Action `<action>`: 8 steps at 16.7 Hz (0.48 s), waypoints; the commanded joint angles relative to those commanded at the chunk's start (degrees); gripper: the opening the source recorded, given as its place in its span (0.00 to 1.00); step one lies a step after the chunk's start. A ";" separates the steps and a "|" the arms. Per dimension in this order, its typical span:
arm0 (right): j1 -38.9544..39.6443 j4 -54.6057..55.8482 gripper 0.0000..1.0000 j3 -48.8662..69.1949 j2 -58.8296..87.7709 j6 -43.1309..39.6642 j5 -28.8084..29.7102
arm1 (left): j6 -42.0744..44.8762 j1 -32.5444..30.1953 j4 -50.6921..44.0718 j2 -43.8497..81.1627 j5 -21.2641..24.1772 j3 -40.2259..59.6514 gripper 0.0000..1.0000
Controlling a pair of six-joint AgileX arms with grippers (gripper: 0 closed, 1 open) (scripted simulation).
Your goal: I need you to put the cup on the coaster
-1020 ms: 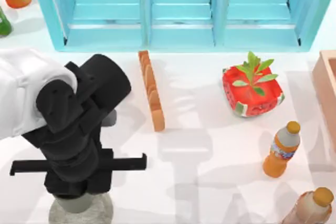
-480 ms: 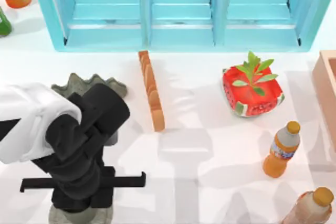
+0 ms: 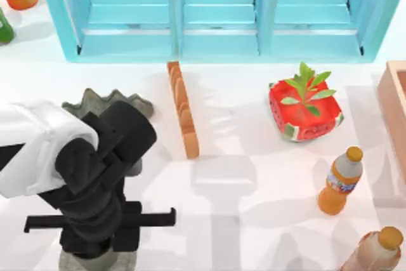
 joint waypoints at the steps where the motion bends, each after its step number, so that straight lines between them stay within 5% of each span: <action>1: 0.00 0.00 1.00 0.00 0.00 0.00 0.00 | 0.00 0.00 0.00 0.00 0.00 0.00 0.53; 8: 0.00 0.00 1.00 0.00 0.00 0.00 0.00 | 0.00 0.00 0.00 0.00 0.00 0.00 1.00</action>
